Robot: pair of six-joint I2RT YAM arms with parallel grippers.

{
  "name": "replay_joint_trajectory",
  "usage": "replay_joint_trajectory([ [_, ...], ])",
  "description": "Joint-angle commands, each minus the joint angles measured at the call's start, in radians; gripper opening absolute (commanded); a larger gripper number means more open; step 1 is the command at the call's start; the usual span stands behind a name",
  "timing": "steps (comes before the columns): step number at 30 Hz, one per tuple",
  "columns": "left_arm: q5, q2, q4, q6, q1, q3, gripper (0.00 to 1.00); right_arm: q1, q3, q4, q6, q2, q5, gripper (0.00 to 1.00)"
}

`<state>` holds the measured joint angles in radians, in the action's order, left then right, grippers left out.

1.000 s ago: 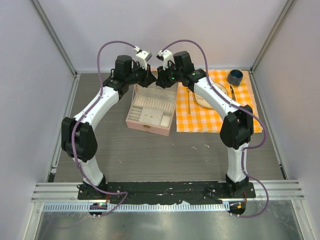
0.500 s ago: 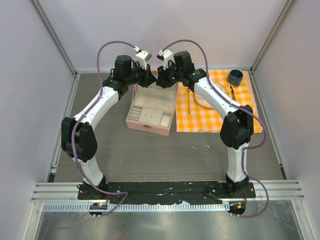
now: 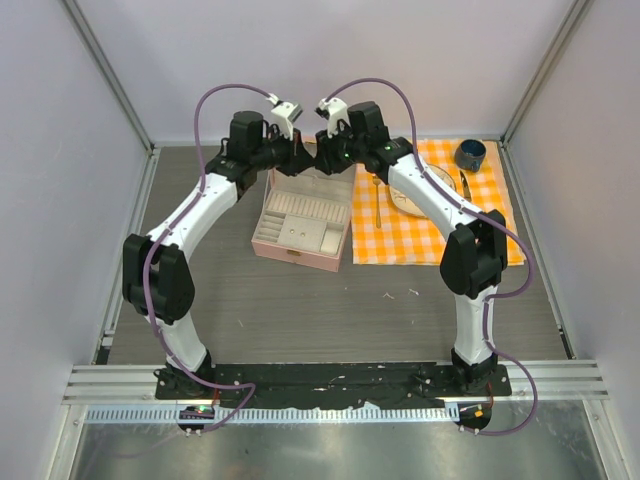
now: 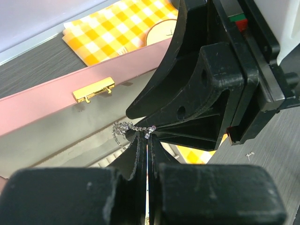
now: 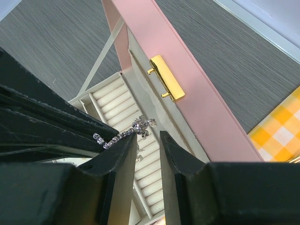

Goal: Organize the mixed jewelry

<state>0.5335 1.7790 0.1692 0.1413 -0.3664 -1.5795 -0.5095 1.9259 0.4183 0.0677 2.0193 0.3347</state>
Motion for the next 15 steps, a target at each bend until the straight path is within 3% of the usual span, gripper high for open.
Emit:
replay_joint_trajectory([
  [1, 0.034, -0.047, -0.036, 0.03, -0.005, 0.001, 0.0, -0.009, 0.022, -0.064, -0.034, -0.042, 0.042, 0.32],
  [15, -0.003, -0.038, -0.028, 0.014, -0.005, -0.028, 0.0, -0.024, -0.068, -0.075, -0.014, -0.074, 0.211, 0.33],
])
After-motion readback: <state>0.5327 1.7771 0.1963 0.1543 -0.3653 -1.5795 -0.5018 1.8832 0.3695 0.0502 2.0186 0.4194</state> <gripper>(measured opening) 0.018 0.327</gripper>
